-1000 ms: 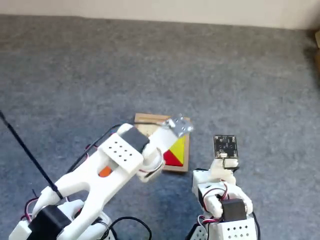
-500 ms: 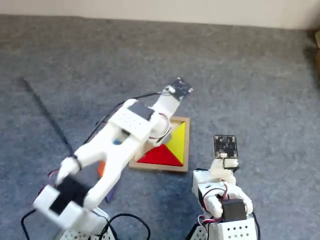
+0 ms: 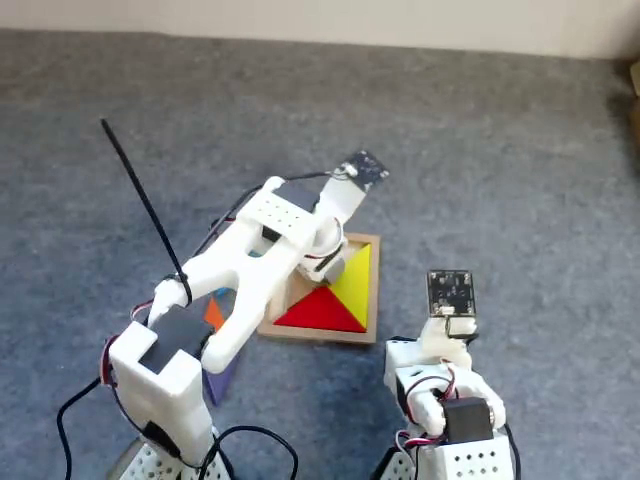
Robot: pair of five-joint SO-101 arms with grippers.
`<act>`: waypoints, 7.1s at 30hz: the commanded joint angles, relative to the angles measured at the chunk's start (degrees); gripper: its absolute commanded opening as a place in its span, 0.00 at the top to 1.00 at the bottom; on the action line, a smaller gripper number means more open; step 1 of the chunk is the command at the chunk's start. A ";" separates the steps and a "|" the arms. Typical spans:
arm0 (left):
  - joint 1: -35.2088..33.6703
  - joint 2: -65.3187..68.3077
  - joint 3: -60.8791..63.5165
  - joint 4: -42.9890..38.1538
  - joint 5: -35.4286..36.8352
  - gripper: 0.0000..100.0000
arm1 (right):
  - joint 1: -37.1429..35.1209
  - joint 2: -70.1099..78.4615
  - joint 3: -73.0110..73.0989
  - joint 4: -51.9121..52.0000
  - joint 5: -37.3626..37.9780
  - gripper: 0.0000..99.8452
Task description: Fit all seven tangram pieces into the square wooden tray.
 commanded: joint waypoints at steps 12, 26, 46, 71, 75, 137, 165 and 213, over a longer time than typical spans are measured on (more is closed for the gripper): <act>-5.93 -8.04 -2.68 0.44 1.41 0.72 | 0.48 -0.66 7.16 0.31 0.35 0.99; -9.36 4.79 -5.67 -1.67 1.14 0.72 | 0.48 -0.66 7.16 0.31 0.35 0.99; -5.93 4.62 -21.41 13.01 1.76 0.72 | 0.48 -0.66 7.16 0.31 0.44 0.99; -4.18 5.32 -10.24 5.98 4.40 0.72 | 0.48 -0.66 7.16 0.31 0.44 0.99; -5.76 5.32 -10.07 5.71 4.31 0.72 | 0.48 -0.66 7.16 0.31 0.44 0.99; -3.91 11.21 -14.99 17.93 8.35 0.79 | 0.48 -0.66 7.16 0.31 0.53 0.99; -23.60 -11.21 2.59 14.95 -11.96 0.79 | 0.48 -0.66 7.16 0.31 0.53 0.99; -21.32 -4.09 13.49 -2.02 -15.03 0.81 | 0.48 -0.66 7.16 0.31 0.53 0.99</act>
